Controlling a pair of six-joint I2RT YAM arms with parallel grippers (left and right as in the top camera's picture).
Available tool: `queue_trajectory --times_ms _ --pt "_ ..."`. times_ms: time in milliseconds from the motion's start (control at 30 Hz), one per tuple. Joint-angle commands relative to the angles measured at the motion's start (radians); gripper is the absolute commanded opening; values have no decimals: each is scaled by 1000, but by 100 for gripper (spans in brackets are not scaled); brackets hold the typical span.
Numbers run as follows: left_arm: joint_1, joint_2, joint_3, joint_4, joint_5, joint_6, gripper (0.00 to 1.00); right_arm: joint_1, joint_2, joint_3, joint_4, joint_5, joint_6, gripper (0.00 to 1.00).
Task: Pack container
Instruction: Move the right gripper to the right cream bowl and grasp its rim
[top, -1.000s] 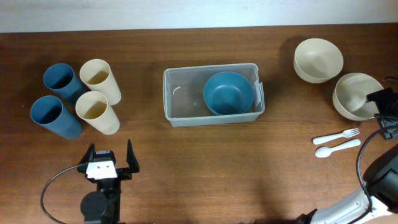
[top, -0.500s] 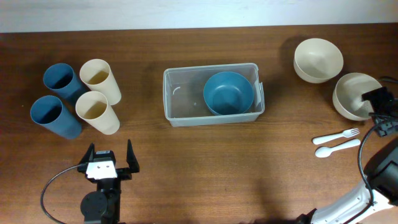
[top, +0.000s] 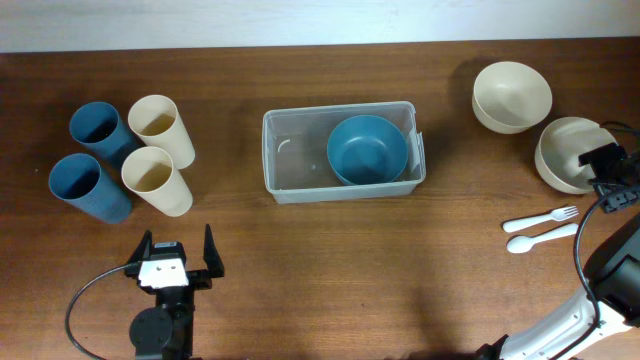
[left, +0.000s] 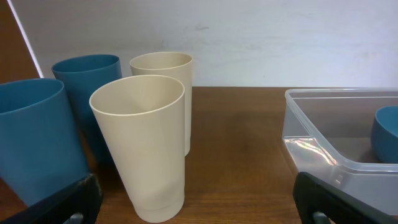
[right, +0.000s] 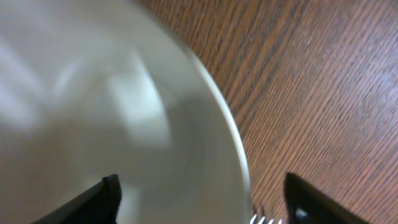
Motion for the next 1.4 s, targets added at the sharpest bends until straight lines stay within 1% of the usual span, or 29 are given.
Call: queue_trajectory --times_ms 0,67,600,700,900,1000,1033,1067,1167,1367 --pt "4 -8 -2 -5 11 15 100 3 14 -5 5 22 -1 72" --pt "4 -8 -2 -5 11 15 100 3 17 -5 5 22 -1 70" --pt "4 -8 -2 -5 11 15 100 3 50 -5 20 22 -1 69" --pt "4 -8 -2 -5 11 15 100 3 55 -5 24 22 -1 63" --pt "4 -8 -2 -5 11 15 100 3 55 -4 29 22 -1 45" --pt "4 -8 -2 -5 11 15 100 3 55 -3 33 22 0 32" --pt "4 -8 -2 -5 11 15 99 3 55 -3 35 22 0 23" --pt "4 -8 -2 -5 11 15 100 3 55 -3 35 22 0 21" --pt "4 -8 -2 -5 11 15 100 2 55 -3 35 22 2 4" --pt "4 -8 -2 -5 11 15 100 -3 53 15 13 22 3 4"
